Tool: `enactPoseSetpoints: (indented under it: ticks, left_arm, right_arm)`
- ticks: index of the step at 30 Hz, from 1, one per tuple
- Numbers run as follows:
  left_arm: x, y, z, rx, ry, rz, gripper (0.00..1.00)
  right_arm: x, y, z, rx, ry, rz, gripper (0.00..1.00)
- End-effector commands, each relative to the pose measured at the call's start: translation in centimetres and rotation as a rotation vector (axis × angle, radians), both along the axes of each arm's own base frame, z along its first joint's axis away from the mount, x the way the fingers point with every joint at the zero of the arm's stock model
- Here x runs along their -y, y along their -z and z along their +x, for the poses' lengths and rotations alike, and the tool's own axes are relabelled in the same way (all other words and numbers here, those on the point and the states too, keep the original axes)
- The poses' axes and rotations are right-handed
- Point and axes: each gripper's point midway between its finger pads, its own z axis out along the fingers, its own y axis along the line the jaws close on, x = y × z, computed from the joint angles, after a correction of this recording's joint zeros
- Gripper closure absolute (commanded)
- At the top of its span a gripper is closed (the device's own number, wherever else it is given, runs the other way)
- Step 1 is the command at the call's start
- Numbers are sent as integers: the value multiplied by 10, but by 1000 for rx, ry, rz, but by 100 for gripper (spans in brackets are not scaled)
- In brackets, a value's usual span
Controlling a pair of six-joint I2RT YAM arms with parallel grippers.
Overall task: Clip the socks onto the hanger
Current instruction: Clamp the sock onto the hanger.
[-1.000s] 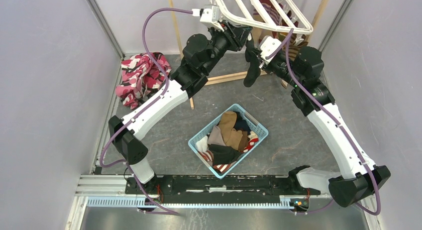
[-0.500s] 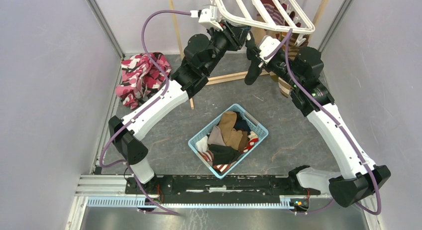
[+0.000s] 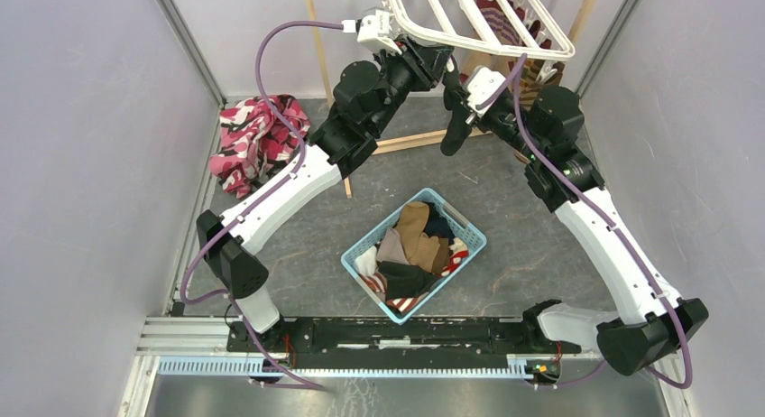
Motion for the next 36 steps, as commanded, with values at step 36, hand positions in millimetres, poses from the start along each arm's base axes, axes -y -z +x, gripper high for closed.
enactPoseSetpoints:
  ticks: [36]
  left_arm:
    - [-8, -27, -11, -10, 4, -128, 94]
  right_arm:
    - [-9, -36, 3, 22, -1, 100, 100]
